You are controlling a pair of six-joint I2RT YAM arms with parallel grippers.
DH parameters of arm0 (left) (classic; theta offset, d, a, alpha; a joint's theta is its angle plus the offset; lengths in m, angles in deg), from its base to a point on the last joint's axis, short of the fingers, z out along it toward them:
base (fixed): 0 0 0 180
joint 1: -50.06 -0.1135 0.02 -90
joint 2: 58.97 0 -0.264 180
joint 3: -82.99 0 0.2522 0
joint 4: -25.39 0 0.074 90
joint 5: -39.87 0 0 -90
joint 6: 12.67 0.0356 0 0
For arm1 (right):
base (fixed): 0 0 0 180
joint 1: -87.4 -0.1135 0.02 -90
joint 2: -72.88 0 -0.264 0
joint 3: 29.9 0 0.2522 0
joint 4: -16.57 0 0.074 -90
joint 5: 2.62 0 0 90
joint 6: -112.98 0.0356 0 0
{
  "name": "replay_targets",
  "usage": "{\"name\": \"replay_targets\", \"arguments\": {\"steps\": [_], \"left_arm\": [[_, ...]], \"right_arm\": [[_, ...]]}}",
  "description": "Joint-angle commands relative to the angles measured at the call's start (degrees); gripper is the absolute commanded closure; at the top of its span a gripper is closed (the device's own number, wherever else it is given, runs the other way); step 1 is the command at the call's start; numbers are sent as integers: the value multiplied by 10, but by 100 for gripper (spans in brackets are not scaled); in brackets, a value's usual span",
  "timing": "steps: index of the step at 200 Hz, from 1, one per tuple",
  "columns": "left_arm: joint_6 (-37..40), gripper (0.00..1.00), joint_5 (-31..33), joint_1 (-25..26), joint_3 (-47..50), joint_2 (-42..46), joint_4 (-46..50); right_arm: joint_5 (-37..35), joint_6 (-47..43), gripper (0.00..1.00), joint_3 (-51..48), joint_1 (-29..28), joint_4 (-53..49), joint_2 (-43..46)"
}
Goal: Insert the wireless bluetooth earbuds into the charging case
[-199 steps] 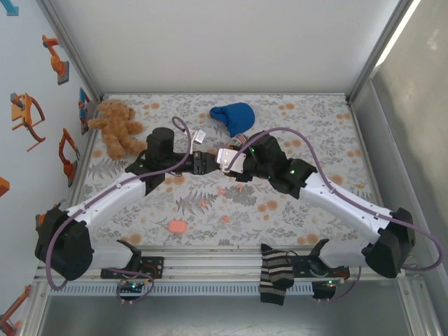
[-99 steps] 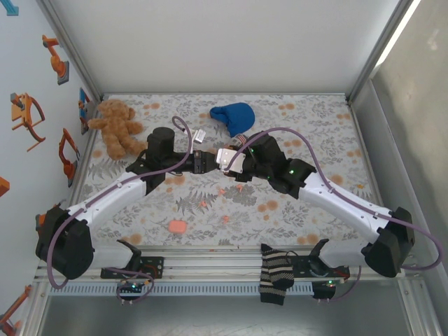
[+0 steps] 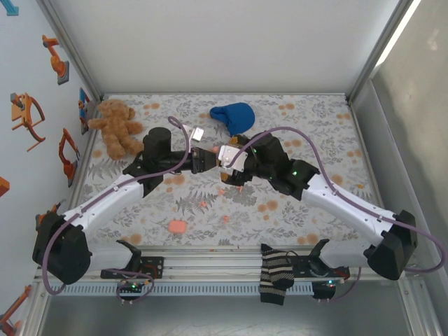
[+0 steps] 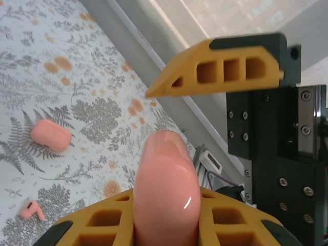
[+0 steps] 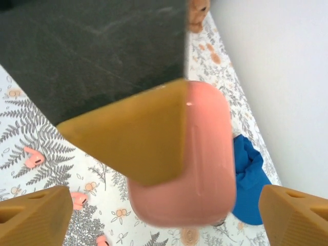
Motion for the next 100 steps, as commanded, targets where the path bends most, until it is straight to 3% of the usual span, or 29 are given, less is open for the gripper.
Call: {"name": "replay_targets", "arguments": {"steps": [1,55,80,100], "left_arm": [[61,100,13,1,10,28,-33],[146,100,18,1,29,64,-41],[177,100,17,1,64,98,-91],[208,100,29,1,101,139,-136]], "right_arm": [[10,36,1,-7,0,42,52],[35,117,1,-37,9,105,126],[33,167,1,-48,26,133,139],[81,237,1,-61,63,170,152]]}}
